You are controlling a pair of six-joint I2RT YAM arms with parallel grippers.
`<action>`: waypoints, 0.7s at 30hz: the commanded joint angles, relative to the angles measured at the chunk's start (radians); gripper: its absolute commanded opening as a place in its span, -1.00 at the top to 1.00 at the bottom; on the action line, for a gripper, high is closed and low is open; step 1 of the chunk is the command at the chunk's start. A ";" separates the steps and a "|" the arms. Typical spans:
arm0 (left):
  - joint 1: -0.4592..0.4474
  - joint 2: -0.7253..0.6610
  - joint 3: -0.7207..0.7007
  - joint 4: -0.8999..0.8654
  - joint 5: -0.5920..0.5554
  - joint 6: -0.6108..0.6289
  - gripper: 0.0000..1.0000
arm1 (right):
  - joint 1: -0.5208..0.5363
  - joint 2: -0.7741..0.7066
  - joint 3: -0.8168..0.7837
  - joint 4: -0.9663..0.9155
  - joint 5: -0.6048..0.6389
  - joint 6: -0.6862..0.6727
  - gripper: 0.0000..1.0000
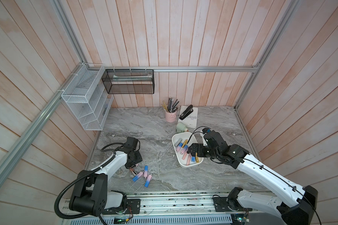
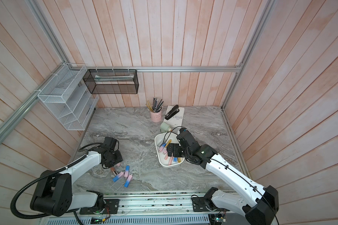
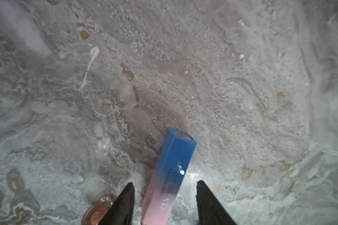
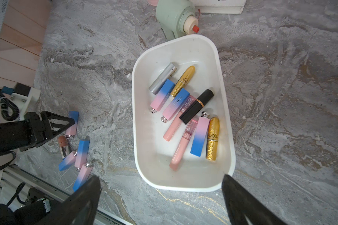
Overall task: Put the lipstick into the storage box
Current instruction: Pick up the lipstick at the center of the board.
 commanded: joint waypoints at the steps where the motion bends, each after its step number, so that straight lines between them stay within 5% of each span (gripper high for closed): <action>1: 0.006 0.026 -0.012 0.045 0.025 0.018 -0.02 | 0.008 -0.017 0.003 -0.020 0.031 0.017 -0.96; 7: 0.006 0.037 -0.002 0.052 0.045 0.014 0.50 | 0.009 -0.014 0.010 -0.026 0.041 0.018 -0.96; 15: 0.003 0.039 0.070 -0.006 0.103 0.006 0.65 | 0.009 -0.004 0.008 -0.021 0.045 0.020 -0.96; 21: -0.095 0.003 0.291 -0.093 0.139 -0.045 0.65 | 0.009 -0.014 -0.021 -0.005 0.038 0.033 -0.96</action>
